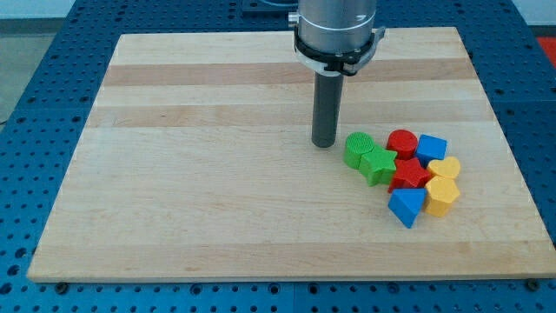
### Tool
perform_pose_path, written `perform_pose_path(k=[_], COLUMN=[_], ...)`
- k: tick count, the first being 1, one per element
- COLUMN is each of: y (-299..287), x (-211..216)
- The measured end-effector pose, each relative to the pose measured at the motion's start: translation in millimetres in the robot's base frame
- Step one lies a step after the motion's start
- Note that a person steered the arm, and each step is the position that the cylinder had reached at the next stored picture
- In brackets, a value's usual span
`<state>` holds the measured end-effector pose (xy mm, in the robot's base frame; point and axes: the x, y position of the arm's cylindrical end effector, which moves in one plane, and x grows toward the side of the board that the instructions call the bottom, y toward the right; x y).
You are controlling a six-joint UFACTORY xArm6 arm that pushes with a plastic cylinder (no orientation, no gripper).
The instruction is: Point at center
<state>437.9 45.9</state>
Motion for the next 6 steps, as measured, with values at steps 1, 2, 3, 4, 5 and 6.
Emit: perform_pose_path(k=[1, 2, 3, 4, 5, 6], y=[1, 4, 12, 37, 133, 197], x=[-5, -4, -9, -40, -20, 56])
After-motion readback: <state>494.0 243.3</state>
